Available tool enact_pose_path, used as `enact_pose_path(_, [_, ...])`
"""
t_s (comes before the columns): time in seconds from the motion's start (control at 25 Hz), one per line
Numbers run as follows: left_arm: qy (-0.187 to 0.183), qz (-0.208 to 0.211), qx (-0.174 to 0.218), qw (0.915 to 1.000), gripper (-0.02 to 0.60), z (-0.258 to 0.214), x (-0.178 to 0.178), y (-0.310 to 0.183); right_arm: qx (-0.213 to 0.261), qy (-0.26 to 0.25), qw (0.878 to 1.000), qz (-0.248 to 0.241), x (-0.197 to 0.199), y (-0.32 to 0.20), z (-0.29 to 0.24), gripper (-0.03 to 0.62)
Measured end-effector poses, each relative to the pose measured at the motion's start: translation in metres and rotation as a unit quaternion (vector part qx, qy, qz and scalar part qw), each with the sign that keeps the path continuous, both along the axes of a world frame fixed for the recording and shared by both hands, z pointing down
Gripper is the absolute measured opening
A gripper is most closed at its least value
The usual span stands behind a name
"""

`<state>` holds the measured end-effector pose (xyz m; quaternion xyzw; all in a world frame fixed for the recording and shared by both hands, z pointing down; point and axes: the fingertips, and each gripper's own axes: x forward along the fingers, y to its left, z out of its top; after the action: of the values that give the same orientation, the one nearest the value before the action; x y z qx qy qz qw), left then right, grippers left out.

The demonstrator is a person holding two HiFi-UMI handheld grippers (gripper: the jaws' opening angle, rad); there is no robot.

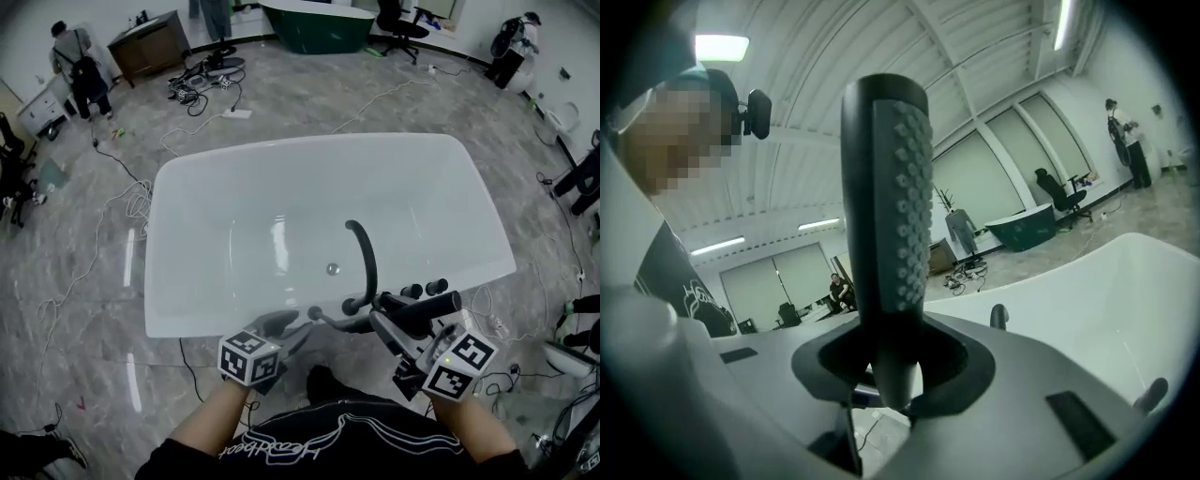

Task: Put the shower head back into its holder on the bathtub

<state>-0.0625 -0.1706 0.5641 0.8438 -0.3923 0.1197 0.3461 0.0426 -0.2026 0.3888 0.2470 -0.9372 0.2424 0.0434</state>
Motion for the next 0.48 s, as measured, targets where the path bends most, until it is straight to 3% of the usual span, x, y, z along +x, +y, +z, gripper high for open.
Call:
enact_pose_path(0.24, [0.064,-0.025,0.053,0.9962,0.071,-0.064,-0.012,0.017,0.028,0.059,0.997,-0.026,-0.028,-0.005,0.046,0.123])
enact_pose_path(0.36, [0.066,-0.039,0.088,0.9932,0.009,-0.093,-0.02,0.022,0.053,0.092,0.994,-0.031,-0.04,-0.01,0.068,0.123])
enact_pose_path(0.48, [0.067,-0.046,0.112,0.9903,0.005,-0.116,-0.027,0.033,0.044,0.109,0.992,-0.038,-0.053,-0.011,0.091,0.123])
